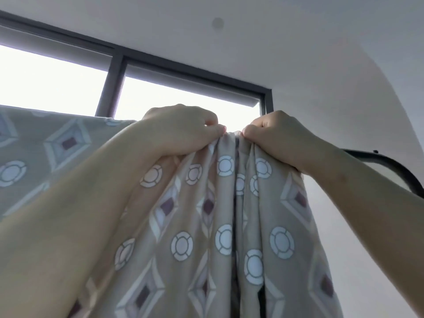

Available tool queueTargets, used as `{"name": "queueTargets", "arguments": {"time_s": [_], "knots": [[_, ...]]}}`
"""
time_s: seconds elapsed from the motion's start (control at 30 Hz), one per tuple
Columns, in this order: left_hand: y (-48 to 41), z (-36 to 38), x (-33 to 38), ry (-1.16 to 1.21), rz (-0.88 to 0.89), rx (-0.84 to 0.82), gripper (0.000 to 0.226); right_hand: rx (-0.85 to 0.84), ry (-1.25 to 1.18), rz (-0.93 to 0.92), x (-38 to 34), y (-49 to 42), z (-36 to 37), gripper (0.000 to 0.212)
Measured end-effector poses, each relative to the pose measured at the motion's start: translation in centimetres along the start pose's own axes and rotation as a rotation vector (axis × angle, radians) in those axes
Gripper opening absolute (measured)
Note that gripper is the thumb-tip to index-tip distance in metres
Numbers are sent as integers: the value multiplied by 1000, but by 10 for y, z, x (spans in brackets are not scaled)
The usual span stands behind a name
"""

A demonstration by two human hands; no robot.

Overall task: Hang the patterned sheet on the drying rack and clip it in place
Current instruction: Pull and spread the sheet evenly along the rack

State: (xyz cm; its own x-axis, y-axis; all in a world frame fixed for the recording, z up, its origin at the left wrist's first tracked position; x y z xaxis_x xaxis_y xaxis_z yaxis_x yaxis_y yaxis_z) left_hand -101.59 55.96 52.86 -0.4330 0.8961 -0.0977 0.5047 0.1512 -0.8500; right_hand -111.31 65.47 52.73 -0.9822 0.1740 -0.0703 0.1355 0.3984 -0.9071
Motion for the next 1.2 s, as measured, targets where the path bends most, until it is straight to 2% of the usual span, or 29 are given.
{"name": "queueTargets", "arguments": {"time_s": [0.2, 0.33, 0.5, 0.63, 0.7, 0.77, 0.83, 0.9, 0.97, 1.0, 1.07, 1.2], "knots": [[8, -7, 14, -48, -8, 15, 32, 65, -2, 34, -1, 1, -13, 40], [14, -18, 16, 10, -2, 131, 36, 120, -24, 61, 2, 8, -24, 34], [11, -21, 12, 116, -36, 240, 35, 196, 148, -14, 0, 13, -30, 42], [12, -27, 21, 73, -28, 267, 38, 146, 198, 33, 8, 13, -43, 38], [11, -24, 23, 74, -32, 237, 41, 110, 307, 138, 18, 13, -48, 34], [8, -22, 19, 105, -42, 212, 42, 125, 550, 222, 23, 17, -54, 30], [7, -23, 11, 75, -81, 216, 42, 185, 662, 162, 10, 20, -55, 25], [9, -22, 8, -38, -135, 212, 43, 118, 440, 13, -12, 19, -38, 29], [13, -21, 10, -104, -165, 242, 41, -90, 194, -45, -28, 21, -7, 35], [14, -21, 9, -103, -177, 250, 41, -144, 218, -53, -28, 20, 4, 39], [15, -22, 4, -89, -190, 241, 41, -113, 362, -26, -14, 19, 5, 49], [16, -21, -7, -136, -175, 188, 45, -34, 453, 89, 16, 16, -12, 45]]}}
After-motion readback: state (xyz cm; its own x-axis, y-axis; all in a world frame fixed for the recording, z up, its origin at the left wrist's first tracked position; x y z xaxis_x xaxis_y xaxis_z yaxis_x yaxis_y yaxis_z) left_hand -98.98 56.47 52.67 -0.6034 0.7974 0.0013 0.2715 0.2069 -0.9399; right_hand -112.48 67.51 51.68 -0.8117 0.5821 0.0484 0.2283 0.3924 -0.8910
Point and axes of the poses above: each hand's wrist, its own y-axis away from the middle knuckle, its own z-axis out of the palm, x = y × z, the point moved 8 cm from there along -y, towards the middle knuckle, and after that the axes turned 1 degree about -z, right-handed, at the moved point
